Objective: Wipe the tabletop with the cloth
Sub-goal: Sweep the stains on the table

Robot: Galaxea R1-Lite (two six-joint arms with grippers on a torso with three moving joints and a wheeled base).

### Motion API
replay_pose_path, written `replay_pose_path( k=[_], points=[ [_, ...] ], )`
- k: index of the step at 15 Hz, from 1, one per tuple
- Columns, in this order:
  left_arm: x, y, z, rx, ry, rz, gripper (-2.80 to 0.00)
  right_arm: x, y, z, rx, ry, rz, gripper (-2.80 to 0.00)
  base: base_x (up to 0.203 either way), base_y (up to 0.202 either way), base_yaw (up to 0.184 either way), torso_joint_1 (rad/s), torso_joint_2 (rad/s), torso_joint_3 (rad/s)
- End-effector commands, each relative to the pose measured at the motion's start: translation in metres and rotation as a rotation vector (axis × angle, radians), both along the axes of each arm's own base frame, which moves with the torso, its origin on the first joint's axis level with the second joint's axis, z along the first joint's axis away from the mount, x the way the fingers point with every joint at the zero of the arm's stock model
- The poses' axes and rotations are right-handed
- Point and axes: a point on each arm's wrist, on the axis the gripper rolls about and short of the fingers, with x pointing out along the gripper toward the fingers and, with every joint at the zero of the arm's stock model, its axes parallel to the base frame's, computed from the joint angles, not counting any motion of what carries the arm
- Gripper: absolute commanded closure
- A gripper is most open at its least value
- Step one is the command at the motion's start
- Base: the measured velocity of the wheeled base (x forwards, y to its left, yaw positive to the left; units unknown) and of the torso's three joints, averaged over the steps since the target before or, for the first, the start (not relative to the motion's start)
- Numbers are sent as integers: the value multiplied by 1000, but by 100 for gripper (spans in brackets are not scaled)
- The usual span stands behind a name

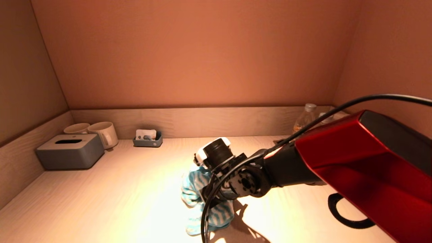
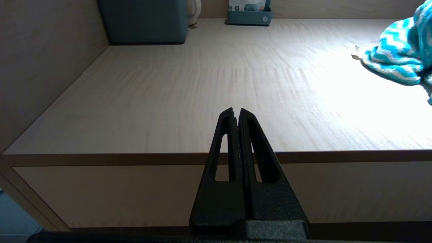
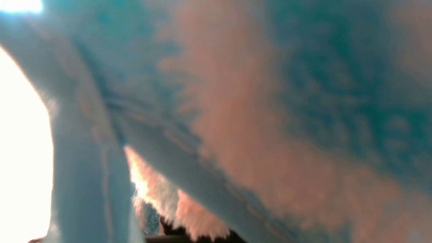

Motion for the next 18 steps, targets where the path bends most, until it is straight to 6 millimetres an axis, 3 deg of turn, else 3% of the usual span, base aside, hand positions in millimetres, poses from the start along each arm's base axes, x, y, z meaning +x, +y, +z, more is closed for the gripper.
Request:
replay_pose_path(
  k=[1,3,7,10,12,15,18],
  points=[
    [0,0,0,-1,0,0,0,8,-14,5,5,-9,-44,0,0,0,0,0,0,0],
    [0,0,0,-1,0,0,0,20,-35,8,8,-14,-105,0,0,0,0,0,0,0],
    [0,0,0,-1,0,0,0,22,-49,11,7,-13,-137,0,0,0,0,0,0,0],
    [0,0,0,-1,0,0,0,-4,-76,23,0,-7,-161,0,0,0,0,0,0,0],
    [0,0,0,-1,0,0,0,-8,-91,23,-8,1,-190,0,0,0,0,0,0,0],
    [0,0,0,-1,0,0,0,-24,-98,13,-28,43,-178,0,0,0,0,0,0,0],
    [0,0,0,-1,0,0,0,-36,-78,12,-20,31,-102,0,0,0,0,0,0,0]
  ],
)
